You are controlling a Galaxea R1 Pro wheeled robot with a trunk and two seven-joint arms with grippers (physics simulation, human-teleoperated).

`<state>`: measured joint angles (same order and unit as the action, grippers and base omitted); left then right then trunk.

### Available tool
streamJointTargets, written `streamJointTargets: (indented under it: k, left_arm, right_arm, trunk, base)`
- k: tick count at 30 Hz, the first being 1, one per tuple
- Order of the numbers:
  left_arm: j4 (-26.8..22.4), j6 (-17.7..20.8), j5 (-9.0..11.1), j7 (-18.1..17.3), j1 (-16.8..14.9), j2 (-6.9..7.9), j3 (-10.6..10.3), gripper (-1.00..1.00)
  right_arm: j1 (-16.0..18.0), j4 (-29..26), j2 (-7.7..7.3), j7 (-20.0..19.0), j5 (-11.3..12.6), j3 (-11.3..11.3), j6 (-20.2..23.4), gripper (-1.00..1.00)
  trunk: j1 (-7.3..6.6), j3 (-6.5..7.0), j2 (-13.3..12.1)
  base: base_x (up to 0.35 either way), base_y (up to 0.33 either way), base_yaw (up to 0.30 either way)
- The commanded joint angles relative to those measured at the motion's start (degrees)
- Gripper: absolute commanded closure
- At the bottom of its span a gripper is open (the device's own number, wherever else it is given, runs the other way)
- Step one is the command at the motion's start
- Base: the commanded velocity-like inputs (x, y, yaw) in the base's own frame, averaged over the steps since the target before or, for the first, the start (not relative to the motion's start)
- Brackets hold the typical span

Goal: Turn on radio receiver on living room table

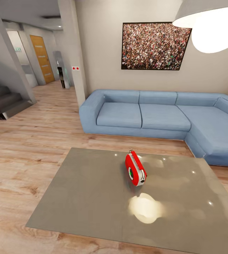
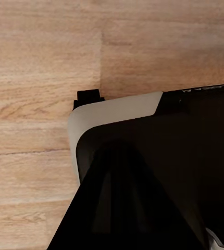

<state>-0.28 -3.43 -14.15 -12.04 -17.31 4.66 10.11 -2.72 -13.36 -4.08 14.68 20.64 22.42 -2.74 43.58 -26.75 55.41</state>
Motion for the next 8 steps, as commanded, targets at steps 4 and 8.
streamJointTargets:
  k: [4, 8]
  left_arm:
    - [0.0, 0.0, -0.02, 0.0, 0.0, 0.0, 0.0, 1.0]
    - [0.01, 0.0, 0.0, 0.0, 0.0, 0.0, 0.0, 1.0]
  right_arm:
    - [0.0, 0.0, -0.04, 0.0, 0.06, -0.01, 0.01, -1.0]
    - [0.0, 0.0, -0.06, 0.0, 0.02, 0.03, 0.0, -1.0]
  trunk:
    - [0.0, 0.0, 0.0]
    - [0.0, 0.0, 0.0]
  base:
    - [0.0, 0.0, 0.0]
    - [0.0, 0.0, 0.0]
